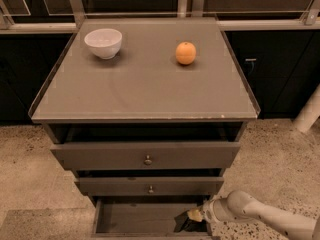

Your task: Place rxbar chocolate into bottom drawer

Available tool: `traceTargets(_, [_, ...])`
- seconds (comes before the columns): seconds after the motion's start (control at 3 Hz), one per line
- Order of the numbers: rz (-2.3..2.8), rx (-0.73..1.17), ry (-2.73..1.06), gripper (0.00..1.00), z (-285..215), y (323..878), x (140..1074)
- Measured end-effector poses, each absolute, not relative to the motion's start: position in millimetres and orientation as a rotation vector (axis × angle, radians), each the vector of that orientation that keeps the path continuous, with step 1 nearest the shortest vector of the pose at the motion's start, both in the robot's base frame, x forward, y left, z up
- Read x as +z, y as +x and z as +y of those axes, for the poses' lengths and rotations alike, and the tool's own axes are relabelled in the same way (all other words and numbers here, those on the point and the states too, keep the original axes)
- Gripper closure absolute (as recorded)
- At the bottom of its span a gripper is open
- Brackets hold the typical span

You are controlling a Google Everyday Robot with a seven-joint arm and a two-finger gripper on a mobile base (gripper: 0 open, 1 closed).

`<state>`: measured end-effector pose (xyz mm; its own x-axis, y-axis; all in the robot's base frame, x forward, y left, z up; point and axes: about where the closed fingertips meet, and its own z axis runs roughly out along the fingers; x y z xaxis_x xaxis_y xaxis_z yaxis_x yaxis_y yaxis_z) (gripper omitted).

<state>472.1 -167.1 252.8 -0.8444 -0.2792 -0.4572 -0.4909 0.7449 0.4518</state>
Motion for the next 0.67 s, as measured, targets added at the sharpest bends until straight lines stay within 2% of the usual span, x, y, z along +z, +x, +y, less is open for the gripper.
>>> traceTargets(0.33, [2.583,0.814,-0.593,0.10,-167.1,472.1,252.8])
traceTargets(0.67, [2.583,0.815,-0.593,0.00,-167.1,472.1,252.8])
